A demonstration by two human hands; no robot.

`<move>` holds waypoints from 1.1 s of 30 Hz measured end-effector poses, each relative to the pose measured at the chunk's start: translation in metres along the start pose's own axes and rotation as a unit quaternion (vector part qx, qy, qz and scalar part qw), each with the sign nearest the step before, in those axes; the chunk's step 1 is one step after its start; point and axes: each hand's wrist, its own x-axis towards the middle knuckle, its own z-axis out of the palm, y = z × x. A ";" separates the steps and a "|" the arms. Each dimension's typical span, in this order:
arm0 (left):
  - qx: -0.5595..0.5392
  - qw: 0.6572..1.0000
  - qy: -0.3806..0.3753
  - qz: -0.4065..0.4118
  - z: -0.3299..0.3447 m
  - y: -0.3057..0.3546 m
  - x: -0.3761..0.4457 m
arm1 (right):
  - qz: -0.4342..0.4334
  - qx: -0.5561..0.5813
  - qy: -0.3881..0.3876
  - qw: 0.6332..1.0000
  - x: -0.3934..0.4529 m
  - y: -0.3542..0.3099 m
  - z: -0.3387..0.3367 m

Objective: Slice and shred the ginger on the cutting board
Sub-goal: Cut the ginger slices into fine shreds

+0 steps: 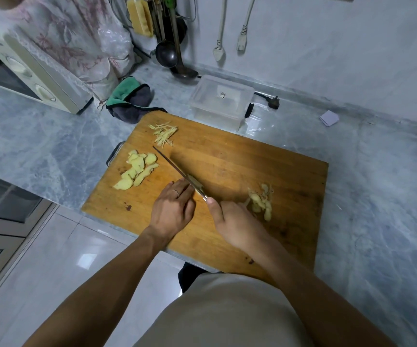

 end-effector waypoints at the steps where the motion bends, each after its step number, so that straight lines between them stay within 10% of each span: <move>1: -0.006 1.000 0.009 0.001 0.000 0.000 0.000 | 0.002 -0.002 -0.003 1.000 0.000 -0.001 0.001; 33: -0.034 0.999 -0.010 -0.024 0.001 0.000 0.000 | 0.028 0.009 -0.031 0.999 0.019 -0.005 0.007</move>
